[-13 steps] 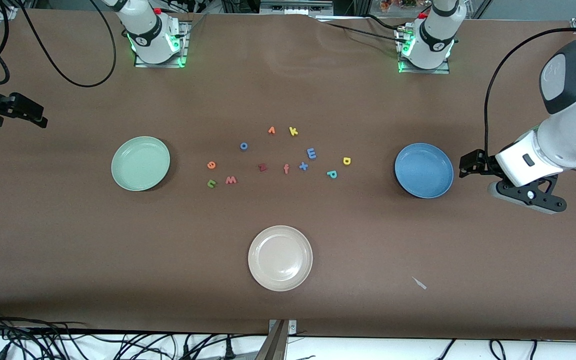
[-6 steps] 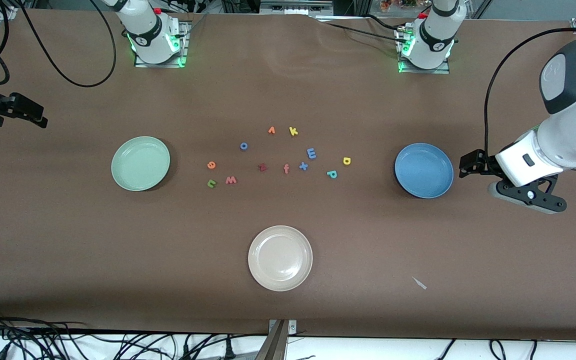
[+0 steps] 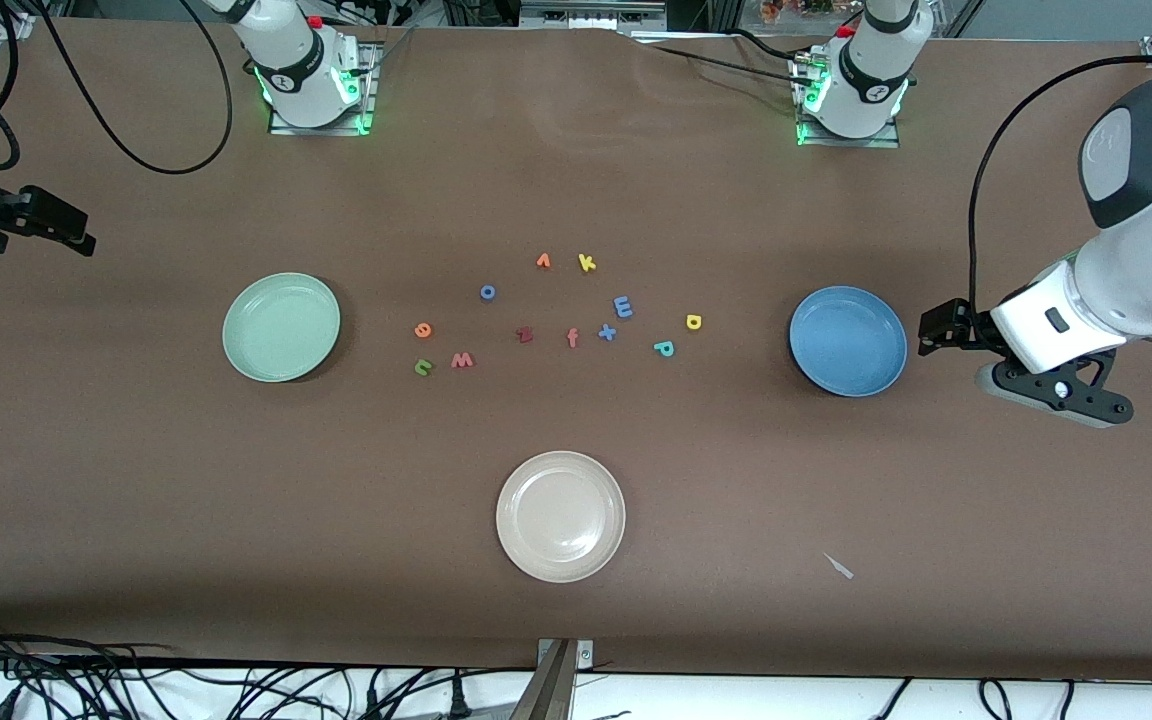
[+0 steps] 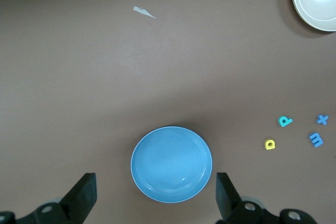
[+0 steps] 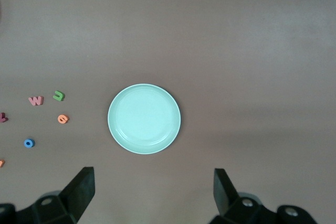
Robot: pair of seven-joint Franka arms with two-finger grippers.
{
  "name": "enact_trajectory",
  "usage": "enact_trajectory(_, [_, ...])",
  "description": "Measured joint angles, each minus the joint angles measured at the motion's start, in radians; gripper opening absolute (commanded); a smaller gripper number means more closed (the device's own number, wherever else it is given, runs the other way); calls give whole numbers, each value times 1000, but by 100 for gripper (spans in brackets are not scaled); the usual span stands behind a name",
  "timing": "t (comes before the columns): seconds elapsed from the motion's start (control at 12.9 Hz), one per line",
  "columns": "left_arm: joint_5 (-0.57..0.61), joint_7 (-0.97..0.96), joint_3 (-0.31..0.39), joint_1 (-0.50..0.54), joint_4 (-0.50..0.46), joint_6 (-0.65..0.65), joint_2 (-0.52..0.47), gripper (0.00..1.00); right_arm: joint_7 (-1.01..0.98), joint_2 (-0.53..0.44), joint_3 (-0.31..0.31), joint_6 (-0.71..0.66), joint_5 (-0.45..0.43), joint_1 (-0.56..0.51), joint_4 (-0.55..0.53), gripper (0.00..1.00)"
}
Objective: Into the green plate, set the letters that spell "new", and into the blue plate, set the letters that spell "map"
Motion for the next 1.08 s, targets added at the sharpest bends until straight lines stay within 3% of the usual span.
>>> enact_trajectory(1.08, [0, 0, 0, 0, 0, 0, 0, 100, 0, 0, -3, -18, 0, 0, 0, 100])
